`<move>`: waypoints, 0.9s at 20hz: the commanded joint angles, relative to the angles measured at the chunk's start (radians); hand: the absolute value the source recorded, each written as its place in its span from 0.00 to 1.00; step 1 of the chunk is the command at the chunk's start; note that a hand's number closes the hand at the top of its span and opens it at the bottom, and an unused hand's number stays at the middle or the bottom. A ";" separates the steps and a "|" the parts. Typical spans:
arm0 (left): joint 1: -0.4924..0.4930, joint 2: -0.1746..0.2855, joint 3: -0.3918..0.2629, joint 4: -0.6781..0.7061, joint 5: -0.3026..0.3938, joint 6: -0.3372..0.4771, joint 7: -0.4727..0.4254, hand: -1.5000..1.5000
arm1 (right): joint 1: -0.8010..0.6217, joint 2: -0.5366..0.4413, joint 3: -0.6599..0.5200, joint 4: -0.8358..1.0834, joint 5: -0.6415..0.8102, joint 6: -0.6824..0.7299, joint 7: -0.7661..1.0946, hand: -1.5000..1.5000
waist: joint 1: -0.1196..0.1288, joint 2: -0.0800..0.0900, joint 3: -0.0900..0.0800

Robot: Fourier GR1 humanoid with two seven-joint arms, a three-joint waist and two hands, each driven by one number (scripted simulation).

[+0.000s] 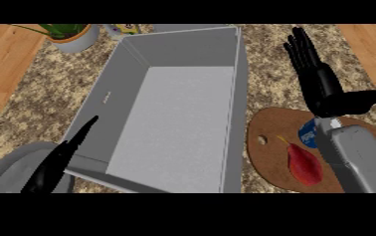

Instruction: Pick the can from the cutting board and place it in the cardboard box

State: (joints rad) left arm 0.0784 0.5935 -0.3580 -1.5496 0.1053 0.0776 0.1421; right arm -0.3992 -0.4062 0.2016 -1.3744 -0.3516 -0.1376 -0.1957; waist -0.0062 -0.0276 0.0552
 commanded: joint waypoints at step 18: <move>-0.263 -0.080 0.113 -0.017 0.026 -0.031 -0.233 0.50 | 0.144 -0.641 -0.260 0.205 0.299 0.576 -0.757 0.00 | -0.008 0.038 -0.052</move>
State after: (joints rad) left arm -0.1490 0.5441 -0.2349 -1.6241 0.1417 0.0543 -0.0769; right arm -0.2903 -1.0000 -0.0678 -1.1979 -0.1968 0.4181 -0.7236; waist -0.0174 0.0087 0.0043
